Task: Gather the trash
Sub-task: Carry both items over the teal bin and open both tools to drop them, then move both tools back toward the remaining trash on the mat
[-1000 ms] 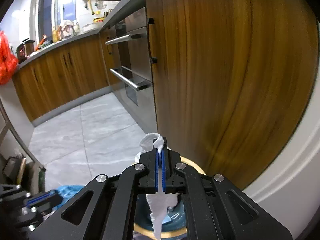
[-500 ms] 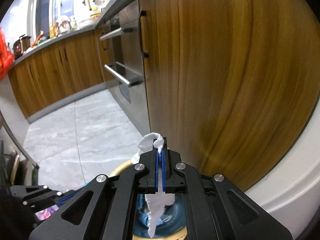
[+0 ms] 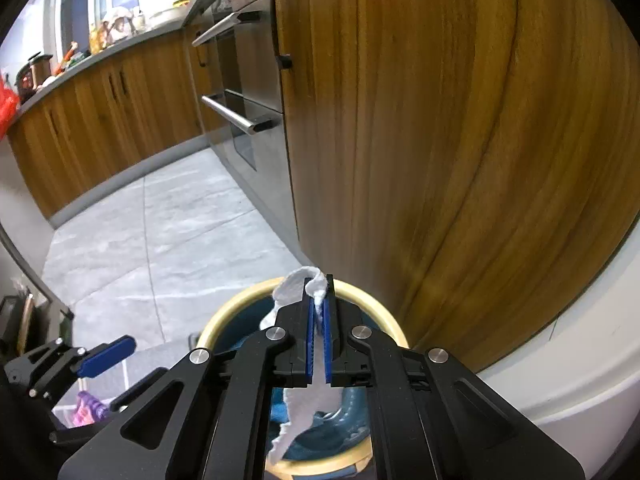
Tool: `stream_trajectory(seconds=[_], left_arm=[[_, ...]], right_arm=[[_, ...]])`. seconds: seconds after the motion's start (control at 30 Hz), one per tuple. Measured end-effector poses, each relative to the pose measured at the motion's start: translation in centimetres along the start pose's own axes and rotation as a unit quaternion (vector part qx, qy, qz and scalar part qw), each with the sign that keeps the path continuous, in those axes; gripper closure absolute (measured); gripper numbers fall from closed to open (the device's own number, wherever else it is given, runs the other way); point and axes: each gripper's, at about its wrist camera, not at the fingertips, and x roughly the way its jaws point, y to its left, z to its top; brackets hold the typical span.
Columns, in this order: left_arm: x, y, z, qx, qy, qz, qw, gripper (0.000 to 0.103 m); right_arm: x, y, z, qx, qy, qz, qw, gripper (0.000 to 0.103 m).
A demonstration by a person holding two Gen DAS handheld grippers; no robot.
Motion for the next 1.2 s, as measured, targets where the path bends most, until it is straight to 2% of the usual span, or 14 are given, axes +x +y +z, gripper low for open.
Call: stream_trajectory(seconds=[0.13, 0.33, 0.43, 0.47, 0.5, 0.67, 0.97, 1.2], left_arm=[[-0.6, 0.6, -0.7, -0.005, 0.004, 0.002, 1.0, 0.063], [-1.3, 1.6, -1.2, -0.018, 0.007, 0.006, 0.9998, 0.06], [-1.9, 2.0, -1.3, -0.026, 0.004, 0.015, 0.9995, 0.045], [-2.2, 2.2, -1.4, -0.031, 0.001, 0.018, 0.9994, 0.036], [-2.6, 2.5, -1.5, -0.035, -0.003, 0.021, 0.9992, 0.028], [-4.6, 3.4, -2.0, -0.046, -0.021, 0.033, 0.9982, 0.013], [-9.5, 5.8, -4.0, -0.079, -0.033, 0.056, 0.9947, 0.009], [-15.9, 8.5, -6.7, -0.123, -0.034, 0.086, 0.988, 0.009]], right_arm=[[0.2, 0.1, 0.0, -0.001, 0.0, -0.001, 1.0, 0.094], [0.1, 0.2, 0.0, -0.001, -0.005, 0.002, 1.0, 0.063], [-0.4, 0.4, 0.0, 0.002, -0.013, 0.012, 1.0, 0.035], [-0.6, 0.4, 0.1, 0.004, -0.017, 0.016, 1.0, 0.017], [-0.8, 0.4, 0.1, 0.007, -0.023, 0.019, 1.0, 0.008], [-2.2, 0.9, 0.7, 0.016, -0.053, 0.039, 0.998, 0.005], [-4.2, 2.7, 0.7, 0.0, -0.073, 0.045, 0.996, 0.005], [-7.4, 5.3, -1.4, -0.017, -0.093, 0.046, 0.994, 0.005]])
